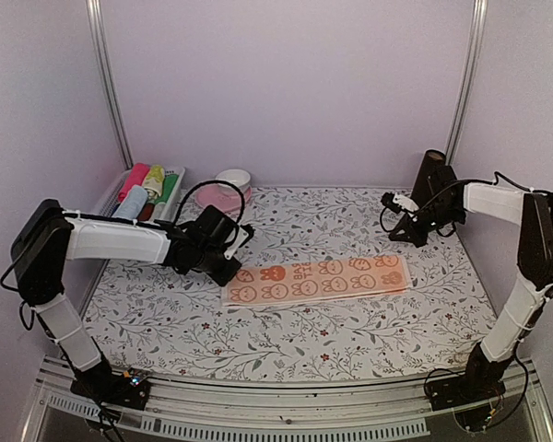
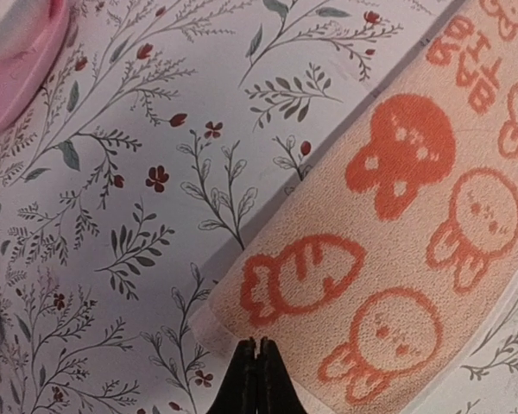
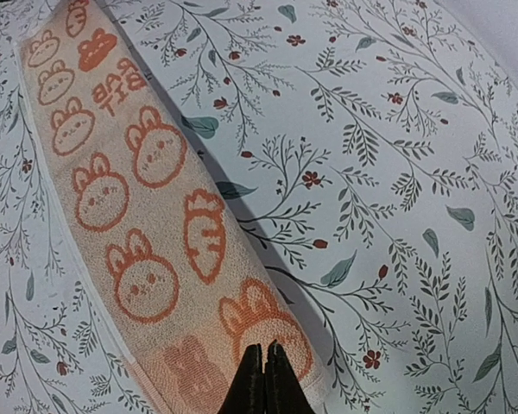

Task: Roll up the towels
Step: Fold the towel at the center of the board, then smooth out the towel at the center of the board.

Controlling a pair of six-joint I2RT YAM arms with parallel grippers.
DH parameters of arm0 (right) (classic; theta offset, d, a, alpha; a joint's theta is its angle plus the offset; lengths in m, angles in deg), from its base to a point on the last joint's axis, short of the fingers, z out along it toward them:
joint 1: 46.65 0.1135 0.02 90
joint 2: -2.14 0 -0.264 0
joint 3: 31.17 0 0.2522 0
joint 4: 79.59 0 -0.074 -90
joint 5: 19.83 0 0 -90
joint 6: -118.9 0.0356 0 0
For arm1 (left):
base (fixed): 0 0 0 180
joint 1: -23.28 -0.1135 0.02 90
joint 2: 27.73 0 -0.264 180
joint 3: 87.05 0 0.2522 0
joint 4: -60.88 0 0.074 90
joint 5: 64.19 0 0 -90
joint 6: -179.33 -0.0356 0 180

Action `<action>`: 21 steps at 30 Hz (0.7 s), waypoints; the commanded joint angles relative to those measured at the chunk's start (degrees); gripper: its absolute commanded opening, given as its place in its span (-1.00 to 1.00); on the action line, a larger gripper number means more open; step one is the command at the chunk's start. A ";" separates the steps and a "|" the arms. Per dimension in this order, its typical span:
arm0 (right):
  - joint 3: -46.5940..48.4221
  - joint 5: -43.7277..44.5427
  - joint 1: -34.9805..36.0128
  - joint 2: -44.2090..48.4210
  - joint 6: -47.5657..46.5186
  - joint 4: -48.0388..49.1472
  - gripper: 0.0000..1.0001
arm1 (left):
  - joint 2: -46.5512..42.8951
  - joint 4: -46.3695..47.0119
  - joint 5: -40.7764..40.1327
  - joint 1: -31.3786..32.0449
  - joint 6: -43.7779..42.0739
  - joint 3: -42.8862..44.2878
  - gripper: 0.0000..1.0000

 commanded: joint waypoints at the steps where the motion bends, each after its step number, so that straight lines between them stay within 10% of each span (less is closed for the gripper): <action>1: -1.76 4.49 -0.02 -4.31 8.21 3.88 -0.93 | 4.27 3.28 0.86 -0.36 0.51 1.50 -1.00; 21: -3.33 17.99 1.16 -13.04 12.45 9.45 -0.92 | 12.97 2.40 0.18 -1.94 0.94 2.48 -1.00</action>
